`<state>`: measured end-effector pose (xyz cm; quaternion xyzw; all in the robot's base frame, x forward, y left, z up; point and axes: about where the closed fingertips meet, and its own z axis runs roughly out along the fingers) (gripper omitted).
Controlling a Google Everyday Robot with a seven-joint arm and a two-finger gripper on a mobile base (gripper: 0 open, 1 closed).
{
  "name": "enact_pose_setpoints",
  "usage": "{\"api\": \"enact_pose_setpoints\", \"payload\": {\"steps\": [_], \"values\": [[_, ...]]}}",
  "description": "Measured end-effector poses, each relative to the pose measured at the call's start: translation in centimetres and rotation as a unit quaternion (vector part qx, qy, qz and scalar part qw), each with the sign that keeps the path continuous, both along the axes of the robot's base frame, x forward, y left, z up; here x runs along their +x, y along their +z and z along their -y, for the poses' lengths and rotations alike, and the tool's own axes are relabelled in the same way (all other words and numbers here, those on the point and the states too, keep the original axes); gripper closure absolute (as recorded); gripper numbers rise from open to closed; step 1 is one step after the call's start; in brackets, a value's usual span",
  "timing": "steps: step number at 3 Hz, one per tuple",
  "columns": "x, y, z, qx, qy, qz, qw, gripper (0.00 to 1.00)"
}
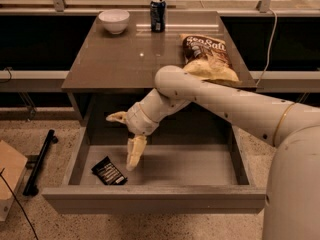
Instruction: Pick rxbar chocolate from top drawer and place on counter
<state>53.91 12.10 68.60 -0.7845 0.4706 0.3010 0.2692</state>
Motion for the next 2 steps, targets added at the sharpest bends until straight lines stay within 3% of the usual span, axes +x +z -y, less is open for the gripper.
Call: {"api": "enact_pose_setpoints", "payload": {"steps": [1,2], "values": [[-0.61,-3.96,-1.63,0.009,0.017,0.021,0.9996,0.0],[-0.6,-4.04,-1.7,0.01,0.017,0.022,0.9996,0.0]]}}
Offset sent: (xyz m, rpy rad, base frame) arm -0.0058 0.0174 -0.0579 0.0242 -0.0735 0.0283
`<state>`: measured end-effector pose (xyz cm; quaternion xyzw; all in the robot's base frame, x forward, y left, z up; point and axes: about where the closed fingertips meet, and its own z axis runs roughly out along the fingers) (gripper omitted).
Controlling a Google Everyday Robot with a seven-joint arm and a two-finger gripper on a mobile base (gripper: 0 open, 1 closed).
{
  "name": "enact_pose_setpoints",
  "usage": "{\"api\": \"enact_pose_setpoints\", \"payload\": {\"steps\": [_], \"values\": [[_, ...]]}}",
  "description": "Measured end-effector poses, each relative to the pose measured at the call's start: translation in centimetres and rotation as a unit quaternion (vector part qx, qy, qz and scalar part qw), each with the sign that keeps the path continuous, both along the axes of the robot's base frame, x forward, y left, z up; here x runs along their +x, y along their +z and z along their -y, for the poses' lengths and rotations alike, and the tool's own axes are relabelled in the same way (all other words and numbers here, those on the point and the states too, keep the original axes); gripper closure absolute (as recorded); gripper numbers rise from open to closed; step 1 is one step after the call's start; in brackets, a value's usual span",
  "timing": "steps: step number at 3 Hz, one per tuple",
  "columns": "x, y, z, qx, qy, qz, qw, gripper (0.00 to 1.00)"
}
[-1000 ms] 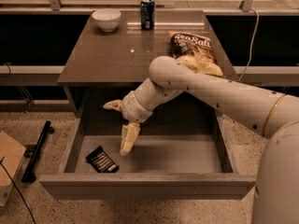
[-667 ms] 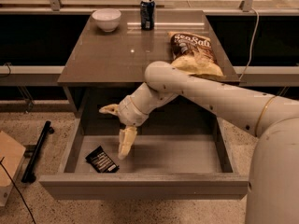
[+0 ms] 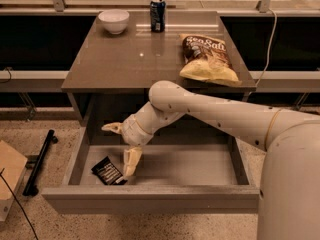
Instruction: Pick rxbar chocolate from top drawer and place on counter
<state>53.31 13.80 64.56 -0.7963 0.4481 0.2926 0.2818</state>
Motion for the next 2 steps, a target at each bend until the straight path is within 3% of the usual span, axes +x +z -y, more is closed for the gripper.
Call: {"api": "enact_pose_setpoints", "payload": {"steps": [2], "values": [[-1.1,-2.4,-0.8,-0.024,0.028,-0.005,0.9993,0.0]]}}
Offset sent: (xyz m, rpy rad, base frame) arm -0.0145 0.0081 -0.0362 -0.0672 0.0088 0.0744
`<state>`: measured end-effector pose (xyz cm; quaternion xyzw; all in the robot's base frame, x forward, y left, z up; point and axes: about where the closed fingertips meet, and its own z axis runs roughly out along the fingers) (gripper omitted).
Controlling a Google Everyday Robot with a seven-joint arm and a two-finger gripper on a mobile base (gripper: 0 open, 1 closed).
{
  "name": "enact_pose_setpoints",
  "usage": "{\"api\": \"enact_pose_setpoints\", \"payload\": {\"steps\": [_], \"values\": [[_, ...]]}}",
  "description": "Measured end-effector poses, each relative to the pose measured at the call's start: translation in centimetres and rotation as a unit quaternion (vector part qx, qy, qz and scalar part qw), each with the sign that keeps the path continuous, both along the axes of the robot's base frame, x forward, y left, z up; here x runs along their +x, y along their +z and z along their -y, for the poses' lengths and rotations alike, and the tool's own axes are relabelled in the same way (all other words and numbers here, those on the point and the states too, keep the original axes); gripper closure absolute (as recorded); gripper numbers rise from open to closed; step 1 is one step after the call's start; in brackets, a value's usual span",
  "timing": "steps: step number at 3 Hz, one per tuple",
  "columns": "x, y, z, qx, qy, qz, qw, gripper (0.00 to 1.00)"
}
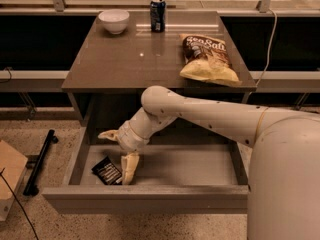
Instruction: Pick rxbar chocolate from top drawer and place on counter
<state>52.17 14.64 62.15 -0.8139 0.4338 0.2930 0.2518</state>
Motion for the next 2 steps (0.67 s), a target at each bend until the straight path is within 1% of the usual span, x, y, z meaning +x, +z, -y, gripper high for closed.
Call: {"api": "enact_pose_setpoints", "payload": {"steps": [1,2], "values": [[-0.4,-1.6,-0.1,-0.002,0.011,-0.008,0.9999,0.0],[-0.9,-3.4,-0.7,0.002,0.025,-0.031,0.9992,0.0]]}}
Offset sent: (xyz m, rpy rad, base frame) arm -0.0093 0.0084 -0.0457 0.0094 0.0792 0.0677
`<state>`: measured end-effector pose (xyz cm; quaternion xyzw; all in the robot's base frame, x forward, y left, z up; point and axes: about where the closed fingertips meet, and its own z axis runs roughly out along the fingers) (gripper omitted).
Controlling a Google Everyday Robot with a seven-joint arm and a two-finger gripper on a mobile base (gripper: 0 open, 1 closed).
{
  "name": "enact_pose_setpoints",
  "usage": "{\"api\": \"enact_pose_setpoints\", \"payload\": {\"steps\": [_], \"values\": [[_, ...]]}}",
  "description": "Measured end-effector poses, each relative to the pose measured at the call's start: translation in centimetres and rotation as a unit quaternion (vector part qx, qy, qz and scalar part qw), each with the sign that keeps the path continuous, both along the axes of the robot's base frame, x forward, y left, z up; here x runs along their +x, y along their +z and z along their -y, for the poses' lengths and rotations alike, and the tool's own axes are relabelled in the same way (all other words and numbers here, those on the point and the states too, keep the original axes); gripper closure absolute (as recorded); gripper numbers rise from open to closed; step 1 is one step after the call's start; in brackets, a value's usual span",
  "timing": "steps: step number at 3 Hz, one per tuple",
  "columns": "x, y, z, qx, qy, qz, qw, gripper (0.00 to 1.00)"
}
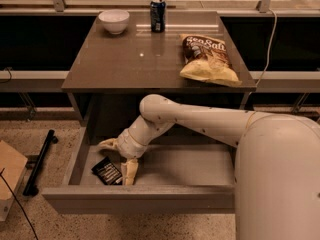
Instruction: Pick rxbar chocolate from top drawer and place on counter
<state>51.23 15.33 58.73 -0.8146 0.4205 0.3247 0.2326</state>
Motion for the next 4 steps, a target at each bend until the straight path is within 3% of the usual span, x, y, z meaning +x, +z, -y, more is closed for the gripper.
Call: {"api": "enact_pose_setpoints", "payload": {"steps": [1,2,4], "values": [[-0.45,-1.05,-0.34,0.002,0.005,-0.022,0.9997,0.0],[-0.45,-1.05,-0.34,0.002,0.005,-0.023,0.9997,0.19],[-0.46,-0.41,-0.34,0.002,0.005,-0.023,0.9997,0.73]]}}
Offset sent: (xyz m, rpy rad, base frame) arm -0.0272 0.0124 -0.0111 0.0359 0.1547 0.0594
